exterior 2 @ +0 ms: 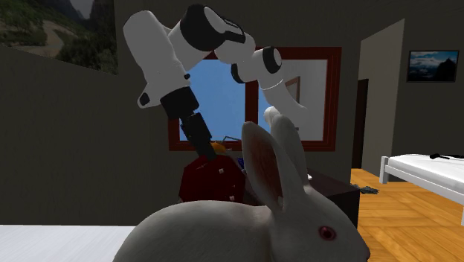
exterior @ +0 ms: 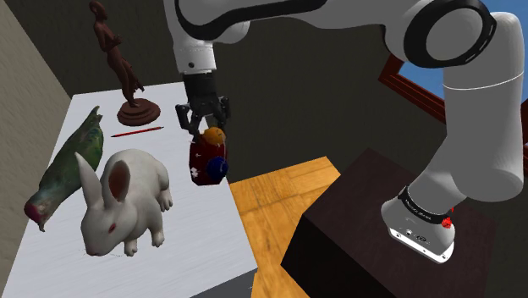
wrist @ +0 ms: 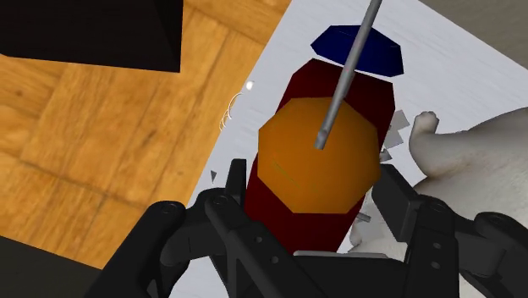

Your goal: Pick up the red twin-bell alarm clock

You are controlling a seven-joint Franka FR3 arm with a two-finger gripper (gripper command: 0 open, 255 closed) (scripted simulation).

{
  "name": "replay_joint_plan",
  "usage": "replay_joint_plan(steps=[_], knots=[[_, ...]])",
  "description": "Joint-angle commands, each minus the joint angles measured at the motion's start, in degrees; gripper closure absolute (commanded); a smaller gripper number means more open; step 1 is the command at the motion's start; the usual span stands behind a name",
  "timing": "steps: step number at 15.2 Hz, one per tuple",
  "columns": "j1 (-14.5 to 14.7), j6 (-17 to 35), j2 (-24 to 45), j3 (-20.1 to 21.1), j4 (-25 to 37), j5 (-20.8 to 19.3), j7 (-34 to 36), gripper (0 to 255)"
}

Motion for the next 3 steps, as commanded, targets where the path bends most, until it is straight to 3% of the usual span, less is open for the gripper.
replay_joint_plan(steps=[1,3], knots=[[0.1,-1.3,-0.2,0.1,1.2,0.1,0.4,255],[0.1,-1.4,-0.2,0.1,1.3,0.1,0.4,255]])
